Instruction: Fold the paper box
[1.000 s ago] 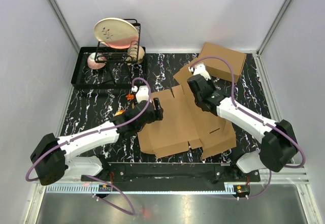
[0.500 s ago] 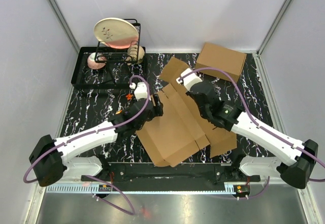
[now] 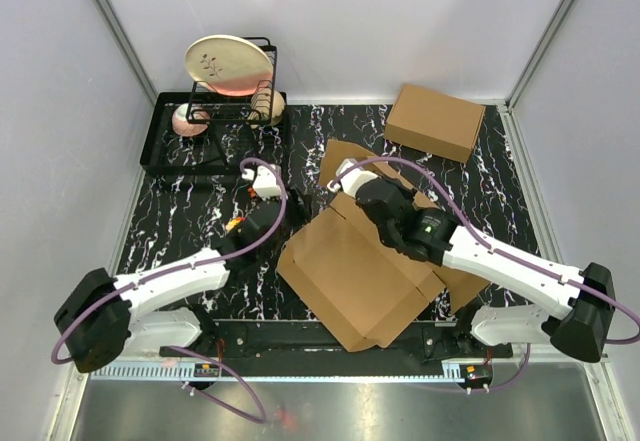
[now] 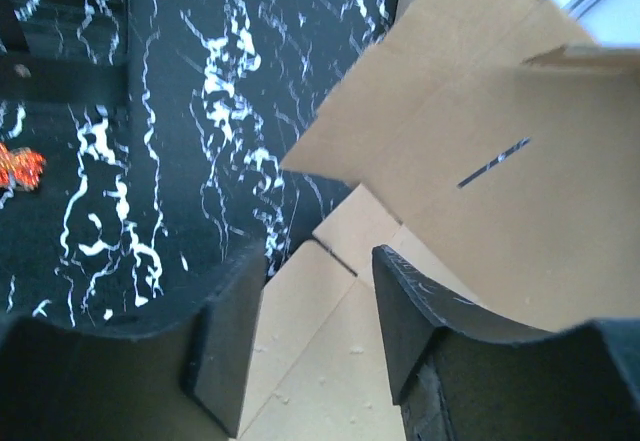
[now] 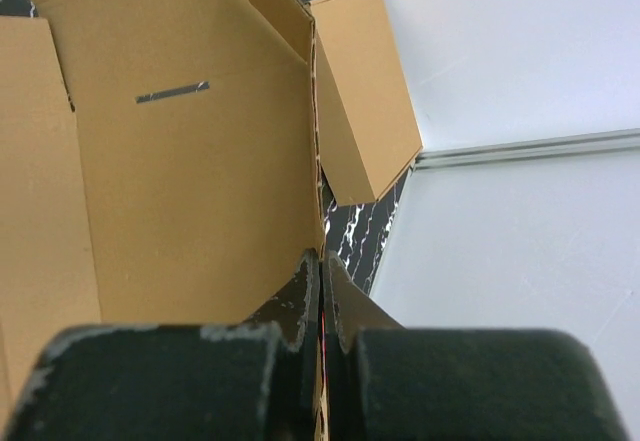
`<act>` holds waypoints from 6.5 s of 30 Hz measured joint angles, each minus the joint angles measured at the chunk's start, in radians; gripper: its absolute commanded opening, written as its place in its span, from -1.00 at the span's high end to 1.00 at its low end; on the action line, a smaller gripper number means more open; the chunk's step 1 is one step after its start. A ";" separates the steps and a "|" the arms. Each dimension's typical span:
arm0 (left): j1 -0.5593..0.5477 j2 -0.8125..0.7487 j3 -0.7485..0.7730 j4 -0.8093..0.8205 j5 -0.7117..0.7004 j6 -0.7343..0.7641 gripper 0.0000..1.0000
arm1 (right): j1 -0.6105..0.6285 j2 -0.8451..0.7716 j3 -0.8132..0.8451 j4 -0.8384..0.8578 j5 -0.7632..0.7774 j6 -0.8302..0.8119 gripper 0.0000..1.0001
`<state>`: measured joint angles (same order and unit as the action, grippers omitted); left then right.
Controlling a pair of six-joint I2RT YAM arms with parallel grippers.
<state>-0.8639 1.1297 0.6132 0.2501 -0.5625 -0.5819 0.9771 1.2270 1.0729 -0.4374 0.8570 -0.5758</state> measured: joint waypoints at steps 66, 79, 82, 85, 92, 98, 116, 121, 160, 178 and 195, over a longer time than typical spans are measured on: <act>0.126 0.775 -0.118 1.015 0.575 -0.027 0.64 | 0.072 -0.077 -0.020 -0.076 -0.103 0.151 1.00; -0.172 0.681 -0.118 0.943 0.373 0.320 0.70 | 0.072 -0.061 -0.020 -0.081 -0.117 0.178 1.00; -0.211 0.711 -0.116 0.933 0.309 0.358 0.69 | 0.072 -0.061 -0.020 -0.082 -0.117 0.184 1.00; -0.217 0.717 -0.149 0.954 0.239 0.364 0.64 | 0.072 -0.061 -0.020 -0.084 -0.117 0.189 1.00; -0.192 0.506 -0.262 0.949 0.133 0.341 0.07 | 0.072 -0.061 -0.020 -0.084 -0.118 0.196 1.00; -0.138 0.185 -0.262 0.866 0.111 0.271 -0.25 | 0.072 -0.061 -0.026 -0.079 -0.116 0.188 1.00; 0.151 0.292 -0.142 0.598 0.171 0.136 -0.54 | 0.083 -0.050 -0.061 -0.058 -0.098 0.140 1.00; 0.189 0.444 -0.126 0.701 0.251 0.171 -0.55 | 0.084 -0.050 -0.061 -0.060 -0.100 0.135 1.00; 0.359 0.729 -0.063 1.031 0.948 0.119 1.00 | 0.085 -0.055 -0.061 -0.062 -0.141 0.129 1.00; 0.103 0.362 -0.245 0.930 0.589 0.280 1.00 | 0.114 -0.053 -0.061 -0.062 -0.019 0.128 1.00; -0.132 0.516 -0.277 1.004 0.281 0.291 1.00 | 0.171 0.003 -0.064 -0.097 0.029 0.145 1.00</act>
<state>-0.9955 1.6459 0.3363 1.2541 -0.2813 -0.2913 1.1484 1.2304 1.0088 -0.5343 0.8856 -0.4305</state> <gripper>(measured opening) 0.015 0.012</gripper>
